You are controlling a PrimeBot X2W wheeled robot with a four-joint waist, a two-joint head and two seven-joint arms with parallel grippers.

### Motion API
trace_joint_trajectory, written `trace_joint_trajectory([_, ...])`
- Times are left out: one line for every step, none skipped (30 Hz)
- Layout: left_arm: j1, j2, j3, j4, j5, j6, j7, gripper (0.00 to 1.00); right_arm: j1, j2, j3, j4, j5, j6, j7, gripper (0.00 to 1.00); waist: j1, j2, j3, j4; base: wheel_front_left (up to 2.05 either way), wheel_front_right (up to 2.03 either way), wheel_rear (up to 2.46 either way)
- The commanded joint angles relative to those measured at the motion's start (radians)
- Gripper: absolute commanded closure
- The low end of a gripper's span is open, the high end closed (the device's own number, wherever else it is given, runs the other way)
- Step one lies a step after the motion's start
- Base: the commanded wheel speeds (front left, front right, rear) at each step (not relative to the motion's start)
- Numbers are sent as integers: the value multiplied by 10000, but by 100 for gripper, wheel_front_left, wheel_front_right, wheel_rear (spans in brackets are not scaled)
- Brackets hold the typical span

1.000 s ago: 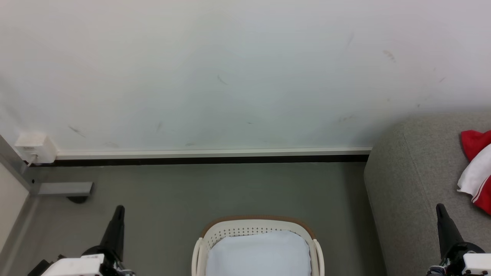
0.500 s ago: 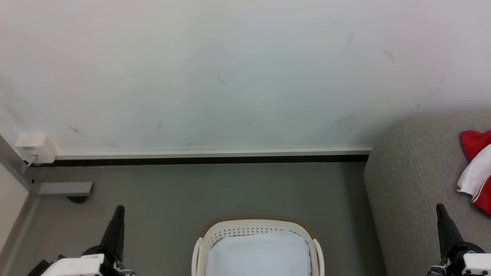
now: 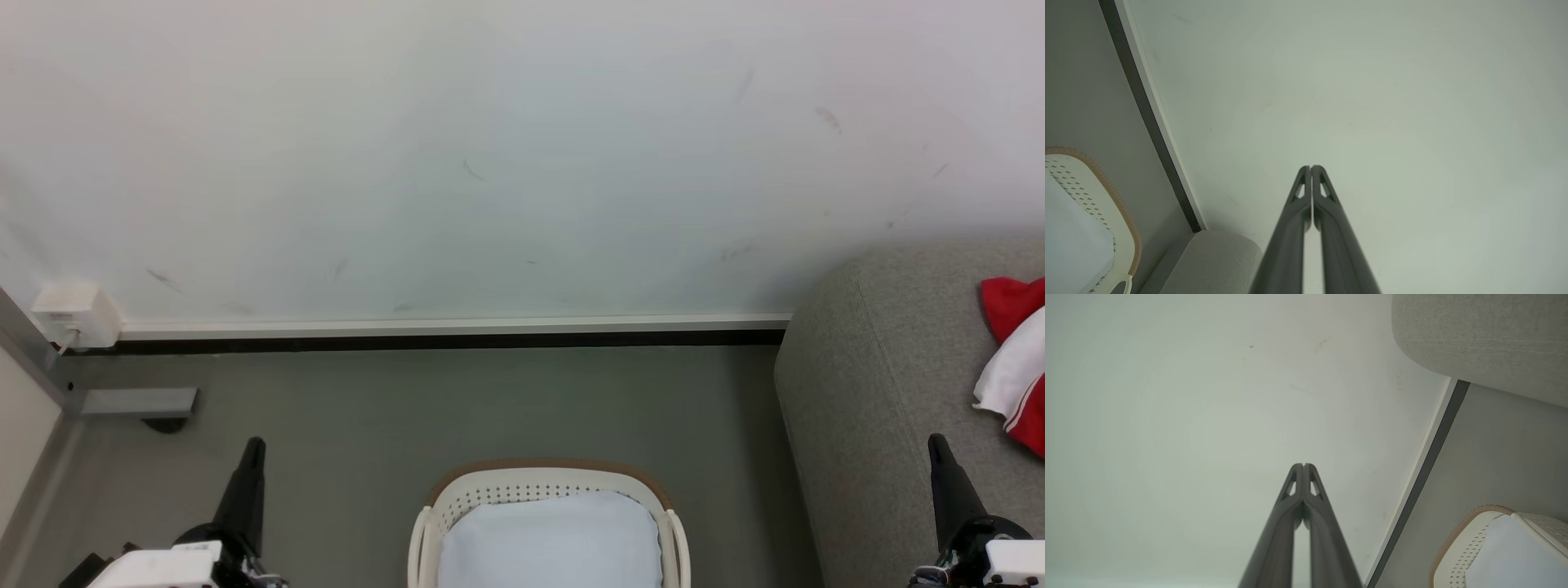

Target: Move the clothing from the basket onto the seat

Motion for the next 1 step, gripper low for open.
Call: trace_joint_trajectory([-77, 18, 10, -31, -138, -45, 38, 100, -120, -1, -43, 19, -49, -19, 26, 100, 0, 0, 0, 0, 0, 0, 0])
